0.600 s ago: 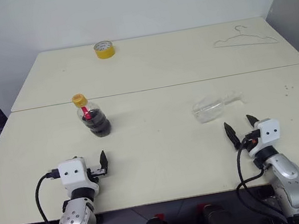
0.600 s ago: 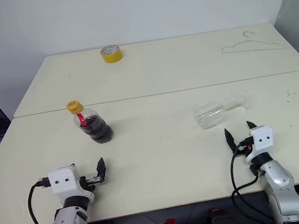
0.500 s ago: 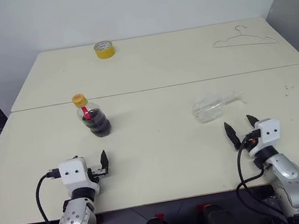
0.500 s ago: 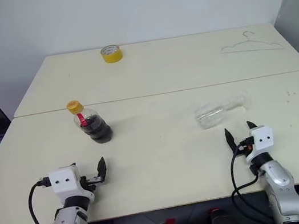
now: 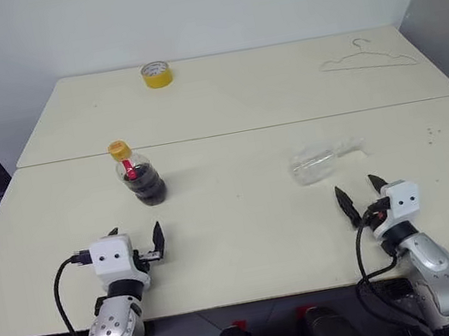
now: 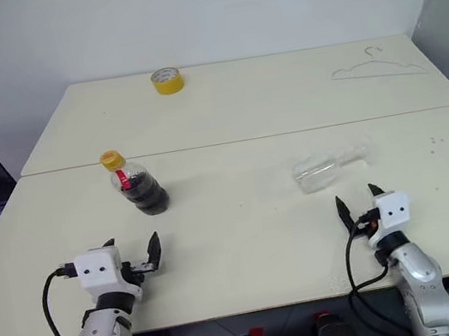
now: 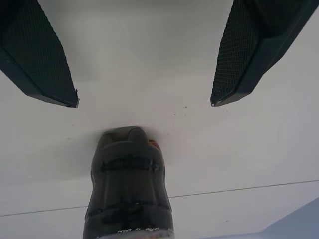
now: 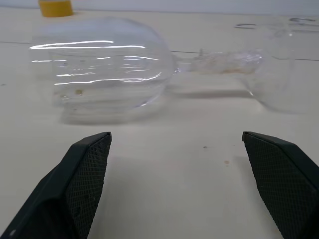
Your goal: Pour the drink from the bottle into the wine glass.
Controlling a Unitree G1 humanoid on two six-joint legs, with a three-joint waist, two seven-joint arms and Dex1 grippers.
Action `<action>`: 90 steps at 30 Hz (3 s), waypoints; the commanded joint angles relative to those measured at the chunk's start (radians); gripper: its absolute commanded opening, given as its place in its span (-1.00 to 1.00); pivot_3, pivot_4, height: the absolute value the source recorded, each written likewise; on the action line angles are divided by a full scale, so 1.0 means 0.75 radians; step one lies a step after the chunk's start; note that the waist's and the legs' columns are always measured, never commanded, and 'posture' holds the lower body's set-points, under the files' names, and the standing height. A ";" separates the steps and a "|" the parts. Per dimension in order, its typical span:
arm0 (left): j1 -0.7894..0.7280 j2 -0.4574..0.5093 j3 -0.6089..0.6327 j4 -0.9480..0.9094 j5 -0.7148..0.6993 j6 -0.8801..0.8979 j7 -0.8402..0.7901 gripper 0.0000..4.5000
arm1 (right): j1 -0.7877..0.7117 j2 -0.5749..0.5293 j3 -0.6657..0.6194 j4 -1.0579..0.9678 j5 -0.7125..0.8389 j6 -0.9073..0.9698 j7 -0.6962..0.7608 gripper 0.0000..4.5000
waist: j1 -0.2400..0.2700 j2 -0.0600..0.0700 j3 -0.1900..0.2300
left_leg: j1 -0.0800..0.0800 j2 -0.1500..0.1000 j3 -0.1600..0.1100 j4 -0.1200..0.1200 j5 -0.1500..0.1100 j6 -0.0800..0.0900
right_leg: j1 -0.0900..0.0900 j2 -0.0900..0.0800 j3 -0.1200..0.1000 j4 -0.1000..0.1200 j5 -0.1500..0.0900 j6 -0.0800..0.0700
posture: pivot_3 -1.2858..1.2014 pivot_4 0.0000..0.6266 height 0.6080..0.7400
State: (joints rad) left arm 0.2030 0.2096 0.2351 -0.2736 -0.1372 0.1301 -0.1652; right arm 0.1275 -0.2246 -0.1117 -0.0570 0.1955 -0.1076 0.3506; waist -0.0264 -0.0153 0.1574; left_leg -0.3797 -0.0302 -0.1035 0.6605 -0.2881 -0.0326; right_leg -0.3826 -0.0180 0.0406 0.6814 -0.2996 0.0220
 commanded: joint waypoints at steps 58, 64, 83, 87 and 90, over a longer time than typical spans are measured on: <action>-0.611 0.176 -0.039 0.548 0.036 -0.084 -0.116 0.99 | -0.533 -0.390 0.209 -0.744 0.524 0.994 0.338 1.00 | 0.003 -0.001 0.000 | -0.001 -0.001 -0.004 0.001 0.000 0.000 | 0.001 0.000 -0.004 -0.001 0.000 0.000 | 0.03 -0.52 1.00; -0.672 0.172 -0.044 0.629 0.025 -0.111 -0.129 0.99 | -0.579 -0.357 0.232 -0.748 0.524 1.014 0.321 1.00 | 0.003 -0.001 0.000 | -0.003 -0.001 -0.004 0.001 0.000 0.000 | -0.001 0.000 -0.004 0.000 0.000 0.000 | 0.03 -0.52 1.00; -0.724 0.178 -0.103 0.568 -0.080 -0.017 -0.375 -0.02 | -0.667 -0.294 0.205 -0.752 0.537 1.007 0.299 1.00 | 0.000 -0.001 0.000 | -0.004 -0.001 -0.004 0.002 0.000 -0.001 | -0.002 -0.001 -0.003 0.000 0.000 0.000 | 0.03 -0.52 1.00; -0.688 0.185 -0.178 0.359 -0.134 0.135 -0.455 -0.17 | -0.717 -0.299 0.213 -0.735 0.507 0.982 0.319 1.00 | 0.001 -0.001 0.001 | -0.005 -0.001 -0.004 0.002 0.001 -0.001 | -0.003 -0.001 -0.003 0.000 0.000 0.000 | 0.03 -0.52 1.00; -0.678 0.188 -0.230 0.220 -0.135 0.229 -0.455 -0.27 | -0.777 -0.293 0.212 -0.725 0.534 1.036 0.302 1.00 | -0.001 -0.001 0.001 | -0.005 -0.001 -0.004 0.002 0.001 -0.001 | -0.004 -0.001 -0.003 0.000 0.000 0.000 | 0.03 -0.52 1.00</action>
State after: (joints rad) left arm -0.2968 0.3358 0.0683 -0.0098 -0.2228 0.2845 -0.5010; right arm -0.4245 -0.4475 0.0625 -0.5848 0.5733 0.6616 0.5847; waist -0.0268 -0.0162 0.1580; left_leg -0.3836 -0.0310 -0.1065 0.6617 -0.2877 -0.0333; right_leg -0.3856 -0.0185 0.0382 0.6815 -0.2994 0.0220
